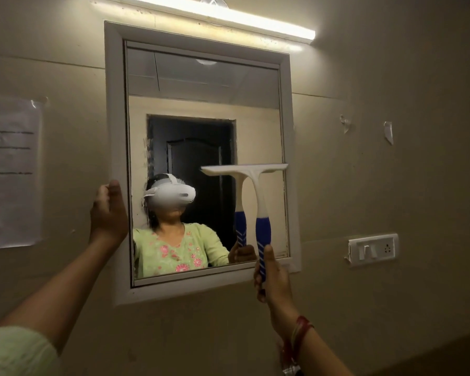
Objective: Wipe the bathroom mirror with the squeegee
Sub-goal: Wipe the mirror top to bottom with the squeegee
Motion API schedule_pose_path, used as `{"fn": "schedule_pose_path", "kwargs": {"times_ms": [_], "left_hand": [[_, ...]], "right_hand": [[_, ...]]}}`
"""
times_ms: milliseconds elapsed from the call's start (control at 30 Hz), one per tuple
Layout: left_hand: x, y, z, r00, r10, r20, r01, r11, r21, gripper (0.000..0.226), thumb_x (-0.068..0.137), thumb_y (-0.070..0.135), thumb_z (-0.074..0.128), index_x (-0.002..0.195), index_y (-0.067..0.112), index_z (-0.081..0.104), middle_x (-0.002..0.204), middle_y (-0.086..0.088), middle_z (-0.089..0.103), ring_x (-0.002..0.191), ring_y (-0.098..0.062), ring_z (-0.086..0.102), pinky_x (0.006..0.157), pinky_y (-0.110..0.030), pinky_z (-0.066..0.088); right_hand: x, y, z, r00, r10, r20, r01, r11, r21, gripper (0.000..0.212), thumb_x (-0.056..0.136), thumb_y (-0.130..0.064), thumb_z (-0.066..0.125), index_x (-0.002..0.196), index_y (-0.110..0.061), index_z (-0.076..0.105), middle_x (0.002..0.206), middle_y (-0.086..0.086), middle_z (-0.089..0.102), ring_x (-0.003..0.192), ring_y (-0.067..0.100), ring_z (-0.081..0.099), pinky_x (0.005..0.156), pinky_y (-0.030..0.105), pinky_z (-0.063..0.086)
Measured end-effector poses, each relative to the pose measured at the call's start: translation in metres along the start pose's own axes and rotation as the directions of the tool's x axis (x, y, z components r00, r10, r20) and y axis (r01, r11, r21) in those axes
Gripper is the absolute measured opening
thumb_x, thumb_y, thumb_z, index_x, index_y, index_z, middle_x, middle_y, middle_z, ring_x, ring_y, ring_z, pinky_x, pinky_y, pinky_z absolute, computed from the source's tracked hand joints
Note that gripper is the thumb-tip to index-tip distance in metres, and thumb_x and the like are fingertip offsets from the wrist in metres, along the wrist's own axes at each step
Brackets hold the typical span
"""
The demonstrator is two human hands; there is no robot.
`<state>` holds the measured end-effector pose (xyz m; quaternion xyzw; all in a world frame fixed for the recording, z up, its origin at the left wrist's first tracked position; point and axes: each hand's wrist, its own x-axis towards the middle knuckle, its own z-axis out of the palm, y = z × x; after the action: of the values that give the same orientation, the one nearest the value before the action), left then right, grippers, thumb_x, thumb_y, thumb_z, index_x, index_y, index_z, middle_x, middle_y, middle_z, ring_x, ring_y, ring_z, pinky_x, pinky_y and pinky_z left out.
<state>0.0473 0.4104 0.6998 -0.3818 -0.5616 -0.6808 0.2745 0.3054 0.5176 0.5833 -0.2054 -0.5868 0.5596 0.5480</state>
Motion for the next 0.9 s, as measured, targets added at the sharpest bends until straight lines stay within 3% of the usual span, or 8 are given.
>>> {"fn": "schedule_pose_path", "kwargs": {"times_ms": [167, 367, 633, 900], "left_hand": [[0.001, 0.0, 0.0, 1.0, -0.005, -0.004, 0.005, 1.0, -0.001, 0.047, 0.096, 0.044, 0.021, 0.093, 0.005, 0.047, 0.081, -0.013, 0.048, 0.077, -0.023, 0.044, 0.07, -0.033, 0.029], [0.0, 0.002, -0.001, 1.0, -0.015, 0.003, 0.015, 1.0, -0.003, 0.049, 0.097, 0.044, 0.022, 0.095, 0.002, 0.047, 0.082, -0.013, 0.048, 0.078, -0.024, 0.044, 0.07, -0.034, 0.03], [-0.001, 0.002, 0.0, 1.0, -0.011, 0.004, 0.011, 1.0, -0.001, 0.042, 0.096, 0.044, 0.021, 0.087, 0.01, 0.043, 0.079, -0.013, 0.046, 0.077, -0.022, 0.044, 0.068, -0.032, 0.029], [0.0, 0.002, 0.0, 1.0, -0.018, 0.001, 0.018, 1.0, 0.012, 0.039, 0.097, 0.043, 0.022, 0.088, 0.012, 0.044, 0.08, -0.013, 0.047, 0.078, -0.022, 0.044, 0.069, -0.032, 0.029]], "right_hand": [[0.01, -0.018, 0.0, 0.999, -0.035, -0.003, 0.035, 0.999, 0.014, 0.048, 0.086, -0.056, 0.037, 0.066, -0.016, 0.053, 0.049, -0.005, 0.046, 0.037, 0.004, 0.038, 0.034, 0.015, 0.031], [-0.019, 0.035, -0.012, 0.994, 0.109, -0.026, -0.11, 0.993, -0.033, 0.054, 0.071, -0.067, 0.037, 0.066, -0.015, 0.051, 0.052, -0.004, 0.045, 0.041, 0.007, 0.038, 0.037, 0.018, 0.03], [-0.006, 0.01, -0.009, 0.999, 0.029, -0.026, -0.03, 0.999, -0.017, 0.053, 0.071, -0.068, 0.039, 0.063, -0.017, 0.051, 0.047, -0.007, 0.045, 0.039, 0.005, 0.038, 0.035, 0.016, 0.031], [-0.034, 0.055, -0.016, 0.986, 0.161, -0.03, -0.161, 0.987, 0.014, 0.055, 0.068, -0.068, 0.041, 0.065, -0.015, 0.051, 0.05, -0.003, 0.044, 0.04, 0.007, 0.038, 0.038, 0.017, 0.03]]}}
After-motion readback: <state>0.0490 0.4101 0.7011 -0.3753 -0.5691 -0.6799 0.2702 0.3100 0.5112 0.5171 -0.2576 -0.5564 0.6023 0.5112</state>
